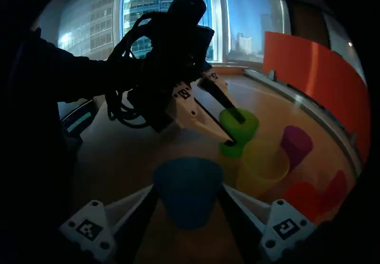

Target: Pour water

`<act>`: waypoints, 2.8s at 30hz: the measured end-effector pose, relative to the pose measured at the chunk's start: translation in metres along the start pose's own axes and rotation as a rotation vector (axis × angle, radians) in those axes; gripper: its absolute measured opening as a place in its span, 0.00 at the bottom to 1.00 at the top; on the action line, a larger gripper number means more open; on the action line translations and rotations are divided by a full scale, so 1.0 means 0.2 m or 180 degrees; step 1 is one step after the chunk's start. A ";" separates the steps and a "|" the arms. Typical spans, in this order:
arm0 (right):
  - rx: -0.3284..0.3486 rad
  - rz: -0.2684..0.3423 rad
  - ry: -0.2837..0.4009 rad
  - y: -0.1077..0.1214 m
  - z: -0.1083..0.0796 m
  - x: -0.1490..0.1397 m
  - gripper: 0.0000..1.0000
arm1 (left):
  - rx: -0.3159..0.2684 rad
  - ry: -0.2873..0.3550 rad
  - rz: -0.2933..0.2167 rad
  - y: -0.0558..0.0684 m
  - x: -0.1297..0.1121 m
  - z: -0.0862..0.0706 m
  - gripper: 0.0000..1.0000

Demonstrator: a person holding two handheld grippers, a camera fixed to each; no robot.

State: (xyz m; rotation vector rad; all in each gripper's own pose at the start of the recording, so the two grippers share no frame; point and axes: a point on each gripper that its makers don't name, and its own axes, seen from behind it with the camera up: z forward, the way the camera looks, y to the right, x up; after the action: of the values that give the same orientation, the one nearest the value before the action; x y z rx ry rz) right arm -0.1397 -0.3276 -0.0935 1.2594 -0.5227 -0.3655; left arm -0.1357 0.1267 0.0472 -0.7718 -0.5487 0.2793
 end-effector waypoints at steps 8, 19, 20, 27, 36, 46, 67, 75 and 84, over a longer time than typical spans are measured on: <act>-0.0013 0.0016 0.0021 -0.01 0.00 0.00 0.88 | -0.0019 0.0002 -0.0006 0.01 -0.01 -0.01 0.85; -0.0054 0.0032 0.0004 -0.01 -0.01 -0.03 0.89 | 0.0043 -0.0039 0.0095 0.00 -0.03 -0.01 0.86; -0.0056 0.0038 -0.0003 -0.01 -0.01 -0.03 0.90 | 0.0049 -0.0049 0.0103 0.00 -0.03 0.00 0.86; -0.0075 0.0054 -0.0038 0.00 -0.02 -0.06 0.98 | 0.0062 -0.0092 0.0110 0.00 -0.05 0.00 0.86; -0.0122 0.0060 -0.0041 0.02 -0.03 -0.06 1.00 | 0.0053 -0.0131 0.0081 -0.01 -0.07 0.01 0.86; -0.0166 0.0053 -0.0064 0.04 -0.07 -0.08 1.00 | 0.0062 -0.0218 0.0079 -0.02 -0.11 -0.02 0.86; -0.0459 0.0143 -0.0227 0.05 -0.34 -0.27 1.00 | 0.0273 -0.0335 0.0046 -0.07 -0.24 -0.24 0.86; -0.0592 0.0198 -0.0238 0.04 -0.44 -0.33 1.00 | 0.0313 -0.0290 -0.0040 -0.05 -0.25 -0.32 0.86; -0.0760 0.0269 -0.0119 0.06 -0.50 -0.29 1.00 | 0.0409 -0.0164 -0.0018 -0.03 -0.20 -0.40 0.86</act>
State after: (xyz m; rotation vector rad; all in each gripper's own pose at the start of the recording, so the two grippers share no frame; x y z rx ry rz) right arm -0.1312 -0.2129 -0.1136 0.9987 -0.5456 -0.3695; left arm -0.1232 0.0593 -0.0090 -0.6398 -0.5759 0.3268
